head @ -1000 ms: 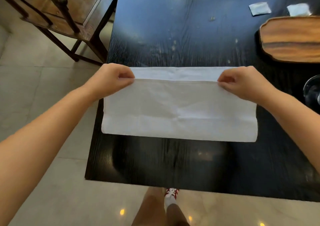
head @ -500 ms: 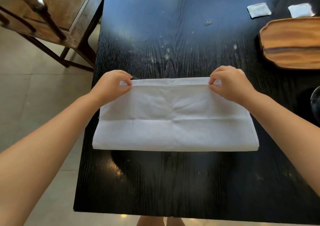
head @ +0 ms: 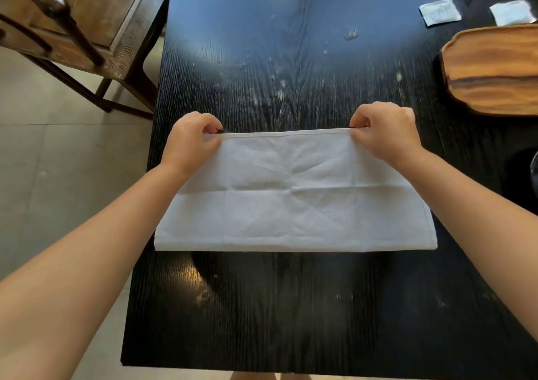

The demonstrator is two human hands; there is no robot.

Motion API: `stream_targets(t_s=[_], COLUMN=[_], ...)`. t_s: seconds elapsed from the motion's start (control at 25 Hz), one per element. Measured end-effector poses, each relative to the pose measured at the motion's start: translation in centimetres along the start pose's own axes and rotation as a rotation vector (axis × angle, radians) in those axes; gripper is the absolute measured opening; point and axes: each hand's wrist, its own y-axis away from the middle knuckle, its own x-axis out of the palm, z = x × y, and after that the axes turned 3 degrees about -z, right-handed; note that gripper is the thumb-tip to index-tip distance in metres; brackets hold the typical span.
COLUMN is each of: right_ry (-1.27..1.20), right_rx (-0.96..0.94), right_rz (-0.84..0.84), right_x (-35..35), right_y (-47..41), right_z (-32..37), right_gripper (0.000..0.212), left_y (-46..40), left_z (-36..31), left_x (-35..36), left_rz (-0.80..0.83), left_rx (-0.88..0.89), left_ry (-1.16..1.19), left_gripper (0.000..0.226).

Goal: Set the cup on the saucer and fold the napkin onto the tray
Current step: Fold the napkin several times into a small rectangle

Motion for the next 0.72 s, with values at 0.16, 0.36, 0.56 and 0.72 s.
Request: stream_targets(t_s=[0.16,0.36,0.56,0.72], right_ry=[-0.008,-0.003,0.024,0.001], right_rx=[-0.003,-0.033,-0.022,0.030], right_rz=[-0.022,0.014,-0.009,-0.145], right_x=[0.1,-0.4,0.5,1.1], right_y=[1.0,6.5,12.1,13.2], right_z=[0.0,-0.6,-1.1,-0.5], right_gripper=[0.010,0.010,0.010,0.011], left_y=[0.4,4.6,9.9,11.2], left_z=[-0.1,-0.3,-1.0,-3.0], left_x=[0.0,0.1,0.9,2.3], left_rz=[0.008,0.089,0.070,-0.101], left_rx=[0.008,0.070,0.109,0.051], left_ry=[-0.011,-0.014,-0.058,-0.083], left_gripper=[0.010,0.004,0.005,0.031])
